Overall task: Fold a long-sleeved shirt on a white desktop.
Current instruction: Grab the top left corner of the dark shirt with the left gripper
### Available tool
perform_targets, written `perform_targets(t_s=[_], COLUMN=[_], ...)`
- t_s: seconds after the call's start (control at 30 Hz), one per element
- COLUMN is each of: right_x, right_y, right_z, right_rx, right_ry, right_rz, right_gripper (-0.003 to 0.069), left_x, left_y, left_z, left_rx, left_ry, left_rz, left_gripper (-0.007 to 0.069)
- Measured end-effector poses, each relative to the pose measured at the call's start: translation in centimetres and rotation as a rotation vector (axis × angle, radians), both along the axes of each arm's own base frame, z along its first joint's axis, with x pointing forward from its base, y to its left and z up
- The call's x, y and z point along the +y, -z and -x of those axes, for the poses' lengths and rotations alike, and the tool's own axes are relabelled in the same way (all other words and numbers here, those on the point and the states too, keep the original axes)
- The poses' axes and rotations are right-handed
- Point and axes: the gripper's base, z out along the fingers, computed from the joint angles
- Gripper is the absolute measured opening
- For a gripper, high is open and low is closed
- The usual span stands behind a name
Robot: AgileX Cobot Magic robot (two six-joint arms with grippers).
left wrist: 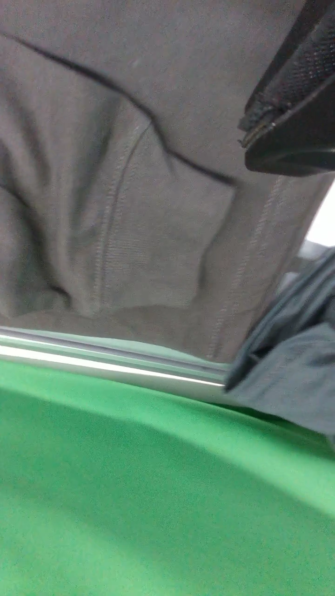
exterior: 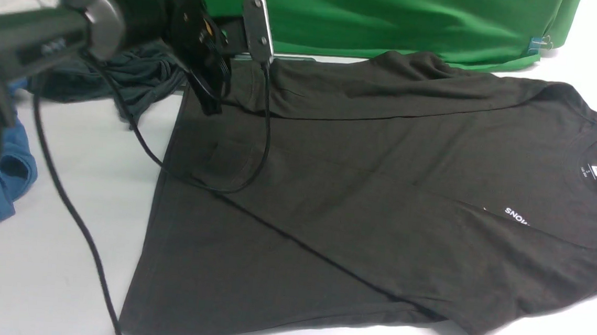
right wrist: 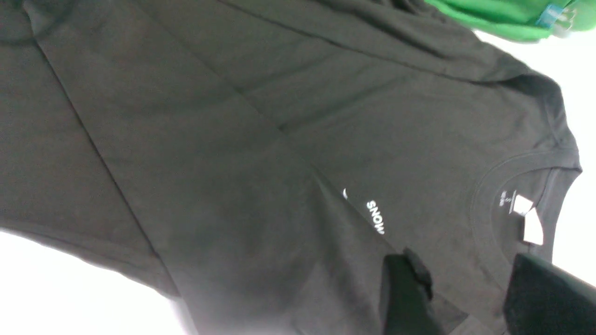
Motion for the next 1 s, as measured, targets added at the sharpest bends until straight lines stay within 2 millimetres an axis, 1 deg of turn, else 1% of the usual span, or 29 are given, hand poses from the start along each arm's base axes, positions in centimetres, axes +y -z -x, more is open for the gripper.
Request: perform_targets(t_s=[0.07, 0.17, 0.23, 0.3, 0.33, 0.37, 0.4, 0.43, 0.47, 0.5, 0.53, 0.57, 0.6, 0.67, 0.7, 0.77, 0.83, 1.0], right_x=[0.3, 0.8, 1.0, 1.1, 1.1, 1.1, 1.1, 1.1, 1.2, 1.3, 1.3, 1.3, 1.4, 1.5, 1.5, 1.5, 1.5, 1.5], right_y=[0.8, 2.0, 2.5, 2.7, 2.7, 2.8, 2.7, 2.7, 2.7, 2.7, 2.7, 2.7, 2.7, 2.8, 2.8, 2.8, 2.8, 2.8], right_z=[-1.1, -2.7, -3.5, -3.8, -3.8, -3.8, -3.8, -3.7, -3.7, -3.7, -3.7, -3.7, -3.6, -3.6, -3.6, -3.6, -3.6, -3.6], right_rx=[0.042, 0.094, 0.111, 0.119, 0.119, 0.120, 0.120, 0.121, 0.121, 0.124, 0.125, 0.126, 0.131, 0.136, 0.137, 0.136, 0.136, 0.136], right_ry=[-0.002, -0.002, -0.003, -0.003, -0.003, -0.003, -0.004, -0.004, -0.005, -0.006, -0.006, -0.008, -0.014, -0.022, -0.023, -0.025, -0.025, -0.027], right_rz=[0.013, 0.027, 0.032, 0.033, 0.033, 0.032, 0.029, 0.028, 0.019, 0.010, 0.007, 0.004, -0.001, -0.005, -0.005, -0.003, -0.003, -0.001], right_gripper=[0.0295, 0.0295, 0.0295, 0.0295, 0.0295, 0.0295, 0.0295, 0.0295, 0.0295, 0.0295, 0.0295, 0.0295, 0.0295, 0.0295, 0.0295, 0.0295, 0.0295, 0.0295], left_x=[0.1, 0.0, -0.3, -0.6, -0.7, -0.8, -0.9, -0.9, -0.8, -0.5, -0.5, -0.3, 0.0, 0.2, 0.3, 0.3, 0.3, 0.2], left_y=[-0.5, -0.5, 0.2, 1.2, 1.3, 2.6, 3.3, 3.4, 4.3, 5.3, 5.6, 6.0, 6.8, 7.6, 7.8, 7.8, 8.0, 8.2], left_z=[0.3, 0.4, 0.3, 0.1, 0.0, -0.3, -0.5, -0.5, -0.9, -1.4, -1.5, -1.7, -2.1, -2.4, -2.6, -3.0, -3.1, -3.6], left_rx=[0.010, 0.027, 0.039, 0.051, 0.053, 0.060, 0.060, 0.063, 0.050, 0.034, 0.030, 0.025, 0.010, -0.001, -0.019, -0.066, -0.083, -0.140], left_ry=[-0.013, -0.022, 0.005, 0.072, 0.081, 0.153, 0.180, 0.180, 0.203, 0.217, 0.220, 0.222, 0.231, 0.240, 0.246, 0.263, 0.273, 0.283], left_rz=[0.006, 0.025, 0.039, 0.020, 0.016, -0.026, -0.044, -0.044, -0.066, -0.092, -0.099, -0.109, -0.129, -0.150, -0.160, -0.187, -0.199, -0.206], left_gripper=[0.0017, 0.0018, 0.0027, 0.0052, 0.0056, 0.0104, 0.0132, 0.0147, 0.0195, 0.0270, 0.0279, 0.0310, 0.0360, 0.0405, 0.0422, 0.0440, 0.0437, 0.0388])
